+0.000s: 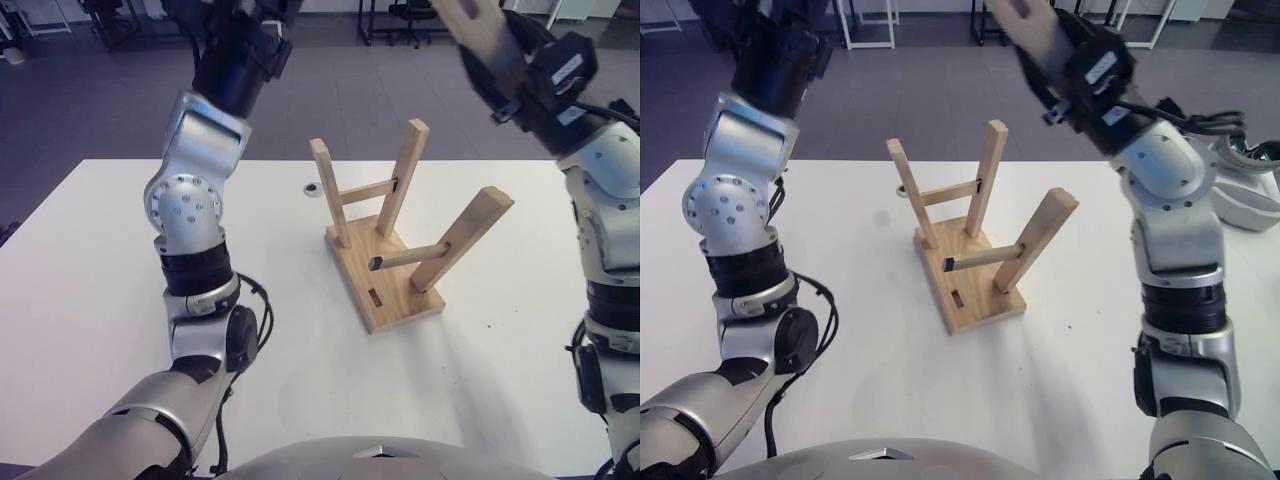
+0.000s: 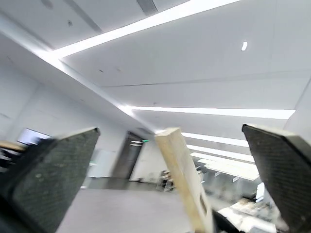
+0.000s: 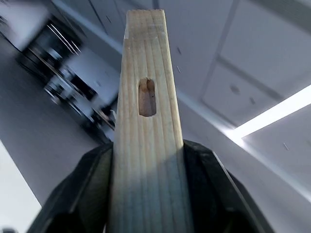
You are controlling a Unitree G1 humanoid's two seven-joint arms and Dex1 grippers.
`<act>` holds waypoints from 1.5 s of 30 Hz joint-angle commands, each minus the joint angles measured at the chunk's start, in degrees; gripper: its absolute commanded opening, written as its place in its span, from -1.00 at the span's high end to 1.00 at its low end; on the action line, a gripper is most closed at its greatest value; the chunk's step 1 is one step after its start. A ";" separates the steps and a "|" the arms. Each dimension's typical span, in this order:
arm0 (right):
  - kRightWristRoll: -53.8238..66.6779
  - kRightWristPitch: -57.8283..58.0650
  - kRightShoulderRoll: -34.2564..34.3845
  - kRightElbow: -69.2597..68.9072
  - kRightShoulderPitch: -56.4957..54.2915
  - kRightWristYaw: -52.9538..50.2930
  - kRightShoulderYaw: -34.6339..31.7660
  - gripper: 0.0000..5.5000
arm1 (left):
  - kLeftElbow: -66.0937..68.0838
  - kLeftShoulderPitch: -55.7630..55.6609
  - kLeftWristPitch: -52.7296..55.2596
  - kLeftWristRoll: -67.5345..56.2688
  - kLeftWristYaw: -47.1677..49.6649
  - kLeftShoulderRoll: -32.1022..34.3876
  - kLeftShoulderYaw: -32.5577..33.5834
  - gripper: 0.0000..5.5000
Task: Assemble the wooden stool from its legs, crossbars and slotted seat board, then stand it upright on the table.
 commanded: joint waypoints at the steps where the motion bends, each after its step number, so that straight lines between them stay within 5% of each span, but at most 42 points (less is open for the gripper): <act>1: 1.42 -1.84 3.23 -3.48 -1.46 2.33 1.96 0.25 | -0.26 -2.28 2.22 -6.01 2.27 -1.44 0.40 -0.96; 3: 2.24 -1.09 4.33 -4.31 -1.07 2.70 1.56 0.25 | -0.56 -1.86 2.68 -7.51 2.83 -1.79 0.13 -0.96; 30: 4.18 1.69 4.73 -7.36 1.60 9.39 1.00 0.25 | -6.42 4.12 2.04 -7.05 3.26 -1.59 -4.35 0.60; 32: 4.04 2.09 4.68 -7.43 1.54 9.18 0.91 0.25 | -6.67 4.50 2.23 -6.90 3.15 -1.46 -4.66 0.62; 38: 4.68 4.71 3.91 -8.24 0.96 8.87 -0.52 -0.25 | -7.75 5.94 1.66 -6.91 3.53 2.02 -1.69 0.63; 45: 6.80 10.18 -4.32 5.32 11.44 10.84 -14.05 -0.26 | -15.18 17.06 5.39 -12.69 4.11 11.85 4.92 0.63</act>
